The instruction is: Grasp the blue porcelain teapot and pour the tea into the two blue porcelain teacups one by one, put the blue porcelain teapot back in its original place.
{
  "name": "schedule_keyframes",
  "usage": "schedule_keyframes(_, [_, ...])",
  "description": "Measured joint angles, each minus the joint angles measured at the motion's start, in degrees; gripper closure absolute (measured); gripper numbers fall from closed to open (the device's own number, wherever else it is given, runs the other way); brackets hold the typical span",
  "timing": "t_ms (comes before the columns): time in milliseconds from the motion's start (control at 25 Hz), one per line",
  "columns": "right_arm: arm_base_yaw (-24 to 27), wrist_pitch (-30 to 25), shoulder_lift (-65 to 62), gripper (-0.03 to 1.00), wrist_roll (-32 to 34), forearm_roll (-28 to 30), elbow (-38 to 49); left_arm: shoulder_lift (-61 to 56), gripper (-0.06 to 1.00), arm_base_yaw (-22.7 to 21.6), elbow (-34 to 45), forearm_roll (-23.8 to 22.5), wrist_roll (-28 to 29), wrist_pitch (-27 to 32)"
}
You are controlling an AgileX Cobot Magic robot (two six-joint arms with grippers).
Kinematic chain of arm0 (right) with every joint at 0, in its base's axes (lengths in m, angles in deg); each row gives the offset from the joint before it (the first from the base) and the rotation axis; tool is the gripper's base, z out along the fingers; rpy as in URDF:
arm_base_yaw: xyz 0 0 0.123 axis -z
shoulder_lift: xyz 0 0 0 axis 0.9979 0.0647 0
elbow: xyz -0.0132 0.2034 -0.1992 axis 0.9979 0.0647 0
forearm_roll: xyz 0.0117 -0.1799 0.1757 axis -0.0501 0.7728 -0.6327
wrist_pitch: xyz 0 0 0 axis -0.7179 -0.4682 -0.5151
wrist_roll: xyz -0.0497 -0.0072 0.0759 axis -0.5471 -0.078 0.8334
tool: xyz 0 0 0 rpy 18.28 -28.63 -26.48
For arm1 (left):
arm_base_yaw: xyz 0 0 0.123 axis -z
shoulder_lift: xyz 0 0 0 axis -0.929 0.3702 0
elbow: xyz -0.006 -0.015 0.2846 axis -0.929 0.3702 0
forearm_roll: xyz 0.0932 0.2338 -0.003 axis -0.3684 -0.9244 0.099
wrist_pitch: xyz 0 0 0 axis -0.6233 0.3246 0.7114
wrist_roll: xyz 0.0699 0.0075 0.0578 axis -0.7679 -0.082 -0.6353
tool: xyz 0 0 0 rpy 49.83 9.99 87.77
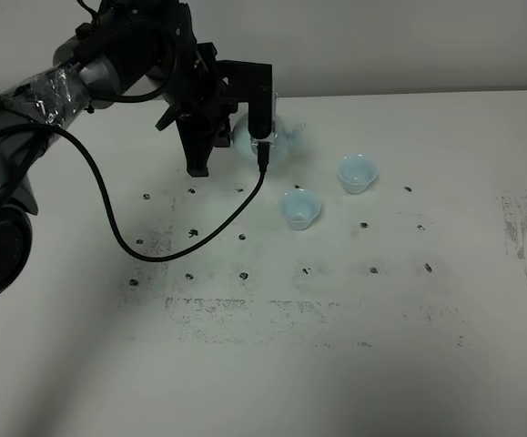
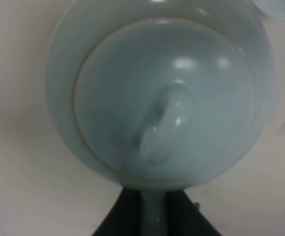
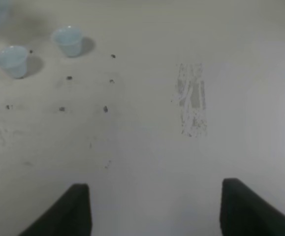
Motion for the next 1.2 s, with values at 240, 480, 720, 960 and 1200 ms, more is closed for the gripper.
schedule_keyframes(240, [0.0,0.0,0.0,0.43,0.0,0.0,0.0,0.0,0.94,-0.13,0.0,2.01,-6.57,-1.52])
schedule_keyframes(480, [0.0,0.0,0.0,0.43,0.0,0.0,0.0,0.0,0.94,-0.71,0.0,4.04,-6.56,0.89])
schedule_keyframes(720, [0.0,0.0,0.0,0.43,0.0,0.0,0.0,0.0,0.94,-0.59,0.0,4.24,-3.51,0.11])
schedule_keyframes(960, [0.0,0.0,0.0,0.43,0.0,0.0,0.0,0.7,0.94,0.47,0.0,4.24,-3.46,-6.77])
schedule_keyframes(1200, [0.0,0.0,0.0,0.43,0.0,0.0,0.0,4.65,0.94,0.6,0.0,4.24,-3.9,-11.18])
